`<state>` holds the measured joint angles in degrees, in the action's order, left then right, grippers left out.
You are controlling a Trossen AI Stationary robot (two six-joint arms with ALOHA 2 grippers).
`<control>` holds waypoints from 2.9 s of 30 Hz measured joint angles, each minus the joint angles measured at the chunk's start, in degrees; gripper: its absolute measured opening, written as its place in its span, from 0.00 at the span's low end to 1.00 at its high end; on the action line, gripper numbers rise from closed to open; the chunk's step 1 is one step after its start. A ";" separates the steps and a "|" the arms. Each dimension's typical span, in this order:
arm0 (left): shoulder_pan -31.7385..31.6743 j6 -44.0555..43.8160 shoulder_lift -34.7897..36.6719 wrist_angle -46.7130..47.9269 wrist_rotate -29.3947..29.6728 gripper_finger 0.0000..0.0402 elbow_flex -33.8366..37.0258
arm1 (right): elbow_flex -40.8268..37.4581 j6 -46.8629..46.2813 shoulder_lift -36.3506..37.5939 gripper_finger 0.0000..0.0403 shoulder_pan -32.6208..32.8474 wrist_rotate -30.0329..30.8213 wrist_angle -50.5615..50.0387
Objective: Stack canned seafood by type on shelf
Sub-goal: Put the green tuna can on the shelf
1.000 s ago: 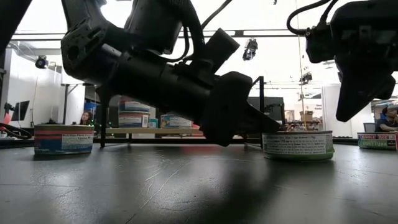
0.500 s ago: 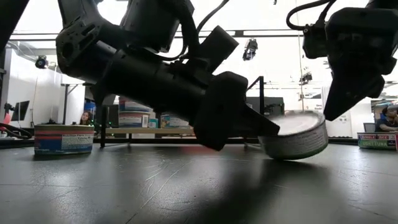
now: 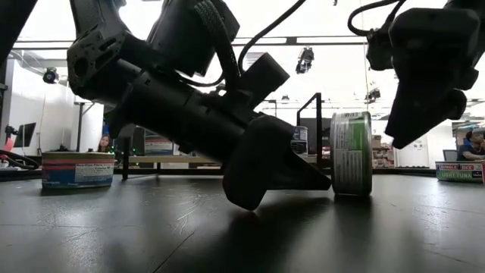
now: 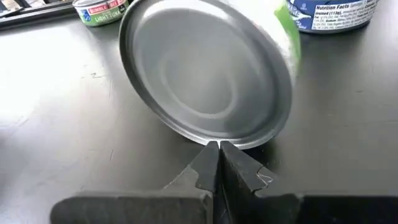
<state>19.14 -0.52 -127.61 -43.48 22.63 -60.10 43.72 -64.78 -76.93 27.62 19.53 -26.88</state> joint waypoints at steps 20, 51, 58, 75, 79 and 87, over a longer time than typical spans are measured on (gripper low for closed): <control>0.00 0.00 0.11 -0.44 0.15 0.00 -0.09 | 7.26 21.95 0.35 0.66 0.59 -10.11 -10.14; -0.11 0.29 0.22 -0.30 0.33 0.00 -0.15 | 17.70 103.76 -8.53 0.54 -8.30 -7.97 -11.51; -0.11 0.44 0.22 -0.05 0.33 0.00 -0.15 | 18.07 104.41 -13.69 0.54 -9.70 -9.55 -11.33; -0.07 0.46 0.24 0.43 0.41 0.00 -0.15 | 23.91 100.54 -16.54 0.34 -9.64 -13.56 -16.67; 0.09 0.46 1.64 1.75 0.45 0.00 0.29 | 25.11 98.50 -16.49 0.34 -9.61 -13.56 -19.43; 0.79 1.21 14.52 -4.25 0.65 0.00 12.75 | 25.07 95.60 -12.18 0.34 -9.21 -6.66 -20.18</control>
<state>19.92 0.69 -113.09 -47.74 23.29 -47.34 68.80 30.82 -89.10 18.41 12.87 -47.07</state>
